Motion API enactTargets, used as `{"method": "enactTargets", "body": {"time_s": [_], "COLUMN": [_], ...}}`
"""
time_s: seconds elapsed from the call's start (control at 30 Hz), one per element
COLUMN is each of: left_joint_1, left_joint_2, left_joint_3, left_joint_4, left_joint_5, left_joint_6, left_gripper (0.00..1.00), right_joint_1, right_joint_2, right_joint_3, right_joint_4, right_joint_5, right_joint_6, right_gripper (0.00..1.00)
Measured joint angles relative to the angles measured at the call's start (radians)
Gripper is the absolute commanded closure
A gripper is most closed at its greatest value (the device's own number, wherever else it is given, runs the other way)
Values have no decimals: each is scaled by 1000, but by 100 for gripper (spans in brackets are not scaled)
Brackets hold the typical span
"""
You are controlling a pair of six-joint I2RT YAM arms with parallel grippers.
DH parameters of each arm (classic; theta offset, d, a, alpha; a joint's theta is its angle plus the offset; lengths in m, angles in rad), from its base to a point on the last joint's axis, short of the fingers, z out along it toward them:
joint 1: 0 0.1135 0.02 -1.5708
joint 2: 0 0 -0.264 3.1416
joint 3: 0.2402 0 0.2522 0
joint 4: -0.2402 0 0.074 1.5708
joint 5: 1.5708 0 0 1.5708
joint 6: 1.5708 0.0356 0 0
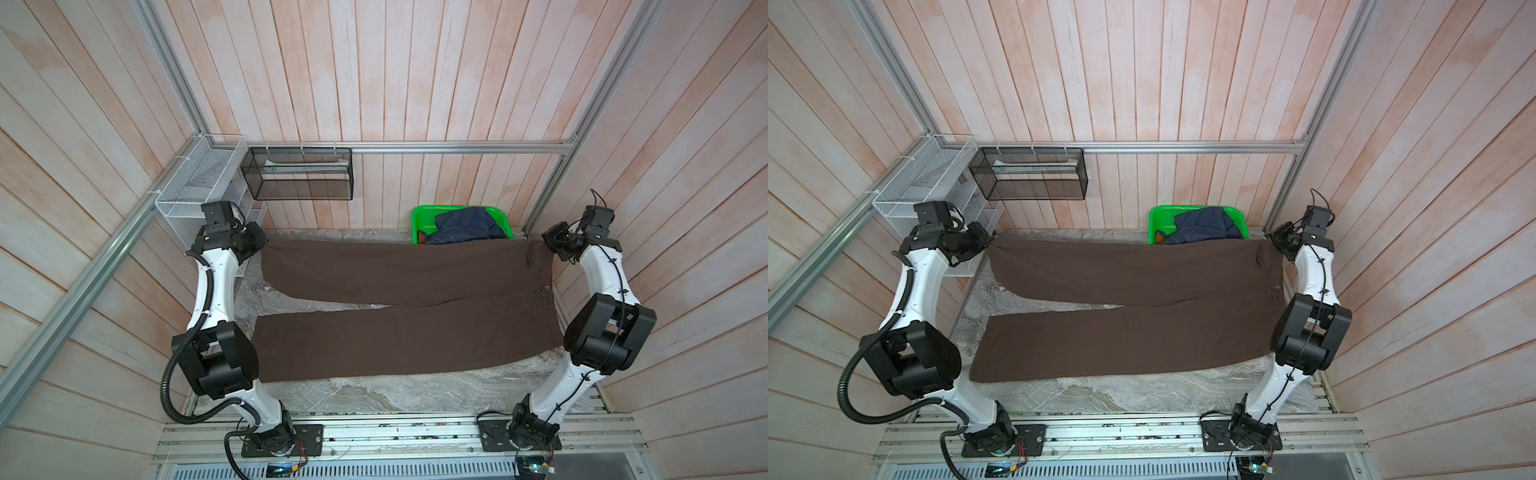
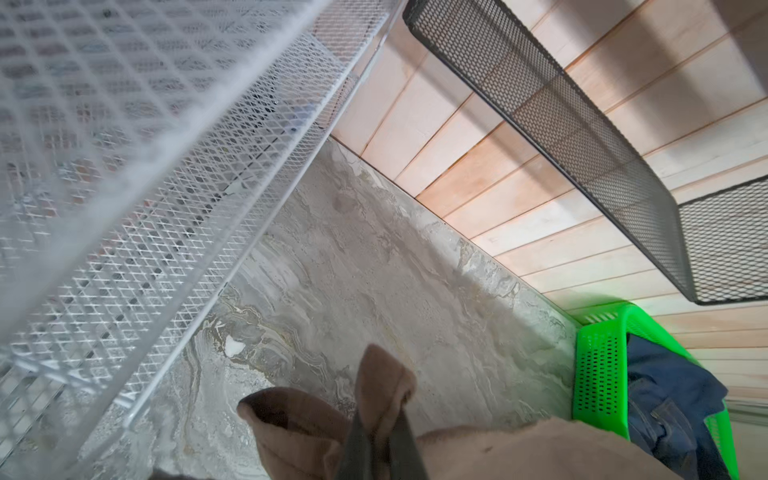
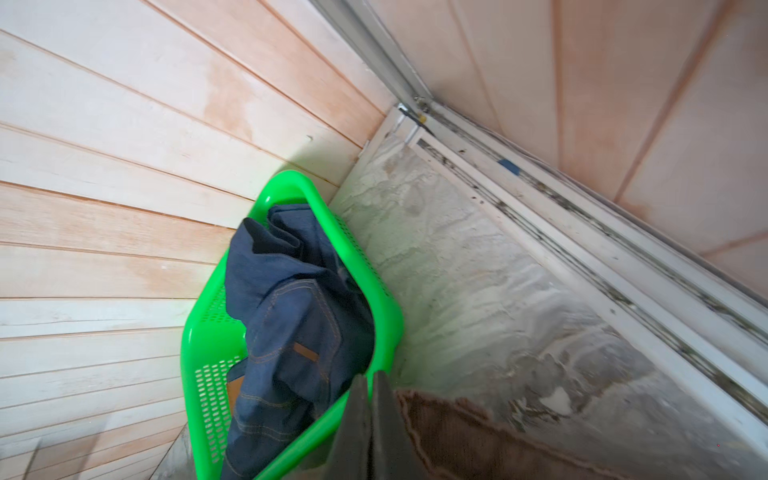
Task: Fold and stack the trousers
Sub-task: 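Lift the far trouser edge with both grippers and pull it toward the robot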
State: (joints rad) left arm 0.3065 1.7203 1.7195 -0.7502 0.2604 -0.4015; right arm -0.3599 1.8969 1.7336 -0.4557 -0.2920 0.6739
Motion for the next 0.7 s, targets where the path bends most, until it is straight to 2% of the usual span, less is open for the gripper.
{"method": "enactTargets", "body": {"time_s": [0.27, 0.43, 0.53, 0.7], "left_joint_1": [-5, -8, -8, 2], "left_joint_2": [45, 40, 5, -90], "left_joint_3": [104, 112, 36, -200], "left_joint_4": [-142, -155, -61, 204], "left_joint_5": [20, 21, 27, 29], "left_joint_6": [-40, -53, -48, -36], "left_gripper": [100, 100, 100, 100], "right_joint_1": [37, 38, 36, 2], "right_joint_2": [170, 188, 155, 48], "right_joint_3": [216, 234, 163, -61], "right_joint_4": [-22, -39, -22, 19], "right_joint_5": [-24, -24, -24, -24], "right_joint_6": [14, 11, 3, -19], "right_gripper": [100, 100, 100, 100]}}
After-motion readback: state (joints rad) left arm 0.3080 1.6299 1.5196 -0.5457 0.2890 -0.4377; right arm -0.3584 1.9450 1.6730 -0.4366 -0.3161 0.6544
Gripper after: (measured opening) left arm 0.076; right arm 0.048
